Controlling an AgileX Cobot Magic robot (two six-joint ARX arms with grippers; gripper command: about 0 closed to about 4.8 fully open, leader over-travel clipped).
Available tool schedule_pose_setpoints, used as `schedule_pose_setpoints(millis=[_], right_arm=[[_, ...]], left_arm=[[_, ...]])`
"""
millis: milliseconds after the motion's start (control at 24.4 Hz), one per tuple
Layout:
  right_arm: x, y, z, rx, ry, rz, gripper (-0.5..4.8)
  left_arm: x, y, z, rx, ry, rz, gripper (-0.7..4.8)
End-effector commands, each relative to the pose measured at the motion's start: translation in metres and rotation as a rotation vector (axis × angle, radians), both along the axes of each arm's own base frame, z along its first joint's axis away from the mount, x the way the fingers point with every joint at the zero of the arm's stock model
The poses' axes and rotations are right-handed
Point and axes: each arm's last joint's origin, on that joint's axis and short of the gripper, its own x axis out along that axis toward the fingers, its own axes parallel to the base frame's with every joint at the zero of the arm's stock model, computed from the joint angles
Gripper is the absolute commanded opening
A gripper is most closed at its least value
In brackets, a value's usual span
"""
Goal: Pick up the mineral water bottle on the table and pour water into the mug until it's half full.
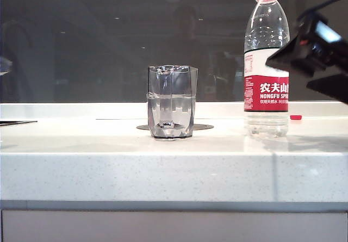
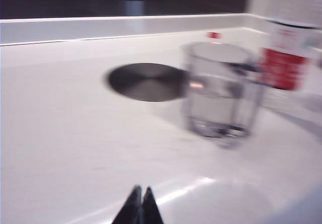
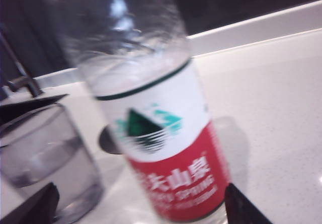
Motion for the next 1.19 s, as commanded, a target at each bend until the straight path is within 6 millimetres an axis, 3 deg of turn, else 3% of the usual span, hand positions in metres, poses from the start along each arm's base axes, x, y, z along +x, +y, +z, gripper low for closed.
schedule_pose_setpoints(millis=[41,164,287,328,574,779,1189], right_arm=[[-0.007,0.006,0.009,0.044,-0.042,0.088,4.79],[-0.014,0.012,0.016,0.078,-0.081,0.155,4.79],[-0.021,0.018,0.021,0.099,-0.113,0.211,2.01],[-0.025,0.022,0.024,0.11,-0.13,0.246,-0.09],[-0.036,0.029,0.031,0.158,-0.159,0.27,-0.04],[-0.047,0.032,0.038,0.213,-0.18,0.148,-0.04],[-0.046,0.033,0.035,0.168,-0.171,0.137,0.0]], left_arm=[[0.004,0.008,0.002,-0.006,-0.014,0.092,-0.04],[0.008,0.016,0.002,-0.004,-0.012,0.18,-0.04],[0.01,0.023,0.002,-0.004,-0.014,0.258,-0.04],[0.011,0.027,0.002,-0.004,-0.014,0.303,-0.04],[0.014,0.039,0.002,-0.003,-0.015,0.427,-0.04],[0.014,0.04,0.002,-0.003,-0.015,0.439,-0.04],[0.014,0.04,0.002,-0.003,-0.014,0.438,-0.04]])
